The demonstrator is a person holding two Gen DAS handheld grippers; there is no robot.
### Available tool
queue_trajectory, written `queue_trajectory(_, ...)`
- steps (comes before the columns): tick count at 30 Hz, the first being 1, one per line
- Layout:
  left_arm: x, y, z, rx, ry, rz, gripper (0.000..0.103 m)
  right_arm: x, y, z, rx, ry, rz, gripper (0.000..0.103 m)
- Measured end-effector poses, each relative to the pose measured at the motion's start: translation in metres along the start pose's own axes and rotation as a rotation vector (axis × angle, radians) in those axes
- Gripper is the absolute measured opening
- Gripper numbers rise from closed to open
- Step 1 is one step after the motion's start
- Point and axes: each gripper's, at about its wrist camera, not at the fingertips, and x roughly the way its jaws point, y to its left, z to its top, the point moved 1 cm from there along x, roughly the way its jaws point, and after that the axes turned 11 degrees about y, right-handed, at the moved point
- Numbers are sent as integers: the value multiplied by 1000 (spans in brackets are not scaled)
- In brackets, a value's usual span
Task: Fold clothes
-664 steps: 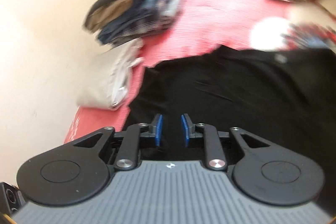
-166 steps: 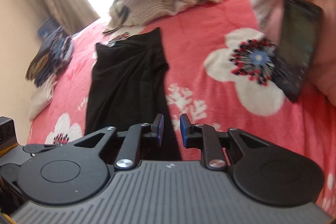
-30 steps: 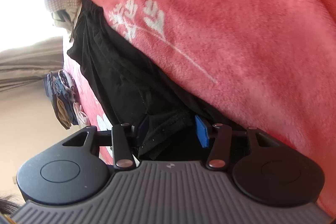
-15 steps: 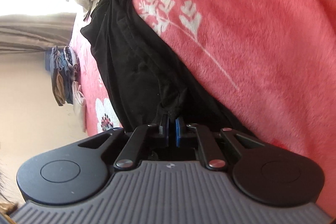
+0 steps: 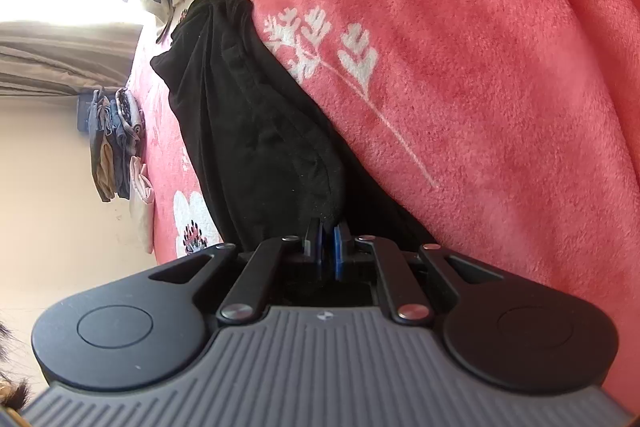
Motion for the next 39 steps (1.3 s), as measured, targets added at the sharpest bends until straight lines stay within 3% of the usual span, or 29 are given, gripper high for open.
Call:
queue_trajectory(8,20,-6,-2,66,38,88,43,-5,14,1,-25,1,52,4)
queue_trajectory(21,26,-28,-5,187,23,200,43,-13,35,3,-35,7,182,4)
queue_trajectory(31,18,-26,-12,201,33,225,9,-25,27,0,-25,-18,160,4)
queue_trajectory(37,7,-23,-15,206,7,219,4,-30,19,-6,-35,-28,113,4)
queue_trajectory(39,4,-23,-17,220,8,210,4,-30,16,-8,-62,-27,49,4)
